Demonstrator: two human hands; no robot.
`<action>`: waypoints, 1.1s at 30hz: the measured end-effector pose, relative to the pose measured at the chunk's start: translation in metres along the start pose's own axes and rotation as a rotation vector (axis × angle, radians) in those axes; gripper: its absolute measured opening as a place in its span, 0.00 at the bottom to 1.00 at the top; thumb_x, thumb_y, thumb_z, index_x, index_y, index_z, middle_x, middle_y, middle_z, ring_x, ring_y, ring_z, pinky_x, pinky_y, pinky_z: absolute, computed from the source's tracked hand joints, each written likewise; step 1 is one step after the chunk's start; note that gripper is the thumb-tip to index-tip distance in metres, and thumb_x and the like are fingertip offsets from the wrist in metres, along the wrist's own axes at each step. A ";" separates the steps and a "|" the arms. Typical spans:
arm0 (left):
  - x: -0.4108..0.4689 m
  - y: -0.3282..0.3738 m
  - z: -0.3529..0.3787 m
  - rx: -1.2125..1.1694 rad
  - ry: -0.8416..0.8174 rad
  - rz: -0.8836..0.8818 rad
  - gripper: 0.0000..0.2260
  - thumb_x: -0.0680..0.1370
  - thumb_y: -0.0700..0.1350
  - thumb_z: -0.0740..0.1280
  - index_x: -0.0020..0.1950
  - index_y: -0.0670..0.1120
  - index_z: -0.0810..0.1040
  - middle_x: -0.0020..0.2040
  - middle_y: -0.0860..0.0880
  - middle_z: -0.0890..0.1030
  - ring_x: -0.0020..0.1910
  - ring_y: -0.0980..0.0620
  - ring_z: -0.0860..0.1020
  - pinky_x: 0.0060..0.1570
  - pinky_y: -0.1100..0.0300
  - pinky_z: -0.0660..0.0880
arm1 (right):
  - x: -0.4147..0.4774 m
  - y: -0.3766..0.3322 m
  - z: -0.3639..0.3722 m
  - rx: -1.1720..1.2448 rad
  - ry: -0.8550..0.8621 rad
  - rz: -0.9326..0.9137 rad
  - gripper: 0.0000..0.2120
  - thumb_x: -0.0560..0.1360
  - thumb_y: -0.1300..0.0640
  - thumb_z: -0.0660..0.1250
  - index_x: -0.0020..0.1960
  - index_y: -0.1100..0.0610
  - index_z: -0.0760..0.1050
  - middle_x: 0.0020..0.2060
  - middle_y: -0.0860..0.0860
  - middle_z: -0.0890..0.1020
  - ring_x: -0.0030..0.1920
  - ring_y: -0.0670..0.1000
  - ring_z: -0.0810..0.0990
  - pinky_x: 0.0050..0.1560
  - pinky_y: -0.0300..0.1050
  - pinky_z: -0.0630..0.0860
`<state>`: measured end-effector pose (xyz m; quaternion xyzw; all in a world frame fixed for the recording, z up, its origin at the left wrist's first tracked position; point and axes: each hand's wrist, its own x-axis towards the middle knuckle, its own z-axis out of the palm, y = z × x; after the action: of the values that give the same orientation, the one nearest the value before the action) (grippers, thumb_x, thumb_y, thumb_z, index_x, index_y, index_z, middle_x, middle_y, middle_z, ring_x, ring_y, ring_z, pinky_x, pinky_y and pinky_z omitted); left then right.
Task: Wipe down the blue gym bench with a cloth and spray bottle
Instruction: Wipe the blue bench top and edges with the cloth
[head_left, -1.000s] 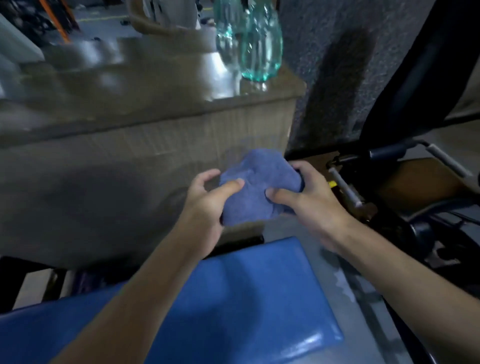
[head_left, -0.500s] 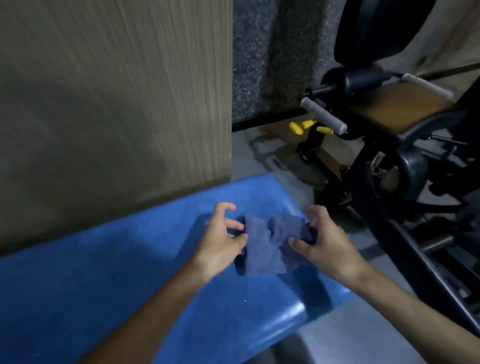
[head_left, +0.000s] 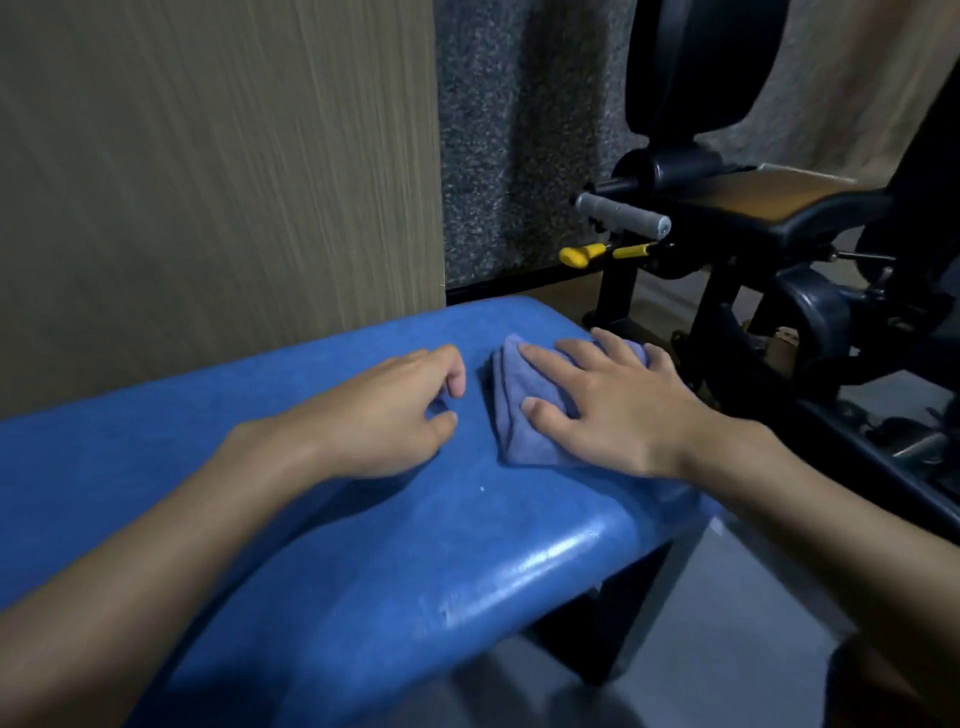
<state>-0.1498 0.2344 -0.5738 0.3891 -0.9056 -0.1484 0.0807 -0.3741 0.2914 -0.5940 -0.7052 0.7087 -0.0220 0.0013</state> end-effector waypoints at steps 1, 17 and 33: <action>-0.002 0.003 0.003 -0.001 -0.004 0.008 0.06 0.77 0.52 0.63 0.51 0.55 0.67 0.53 0.53 0.75 0.55 0.51 0.75 0.59 0.50 0.71 | -0.005 0.008 -0.001 0.008 -0.014 0.062 0.30 0.76 0.32 0.44 0.77 0.36 0.44 0.77 0.47 0.54 0.78 0.56 0.46 0.72 0.68 0.46; -0.019 0.019 0.021 0.182 -0.083 -0.029 0.29 0.67 0.74 0.49 0.64 0.65 0.65 0.57 0.56 0.69 0.58 0.53 0.73 0.64 0.49 0.68 | -0.007 0.028 0.000 0.183 -0.050 0.134 0.27 0.73 0.28 0.43 0.70 0.31 0.56 0.76 0.45 0.56 0.74 0.59 0.57 0.65 0.68 0.59; -0.019 0.015 0.021 0.146 -0.117 -0.045 0.30 0.68 0.75 0.52 0.67 0.66 0.65 0.62 0.60 0.68 0.62 0.58 0.71 0.67 0.51 0.65 | -0.007 0.060 0.012 0.294 -0.022 0.202 0.37 0.68 0.23 0.44 0.73 0.37 0.56 0.73 0.50 0.62 0.71 0.60 0.66 0.64 0.59 0.64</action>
<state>-0.1524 0.2618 -0.5890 0.4048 -0.9082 -0.1061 -0.0044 -0.4336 0.2983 -0.6078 -0.6230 0.7649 -0.1175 0.1141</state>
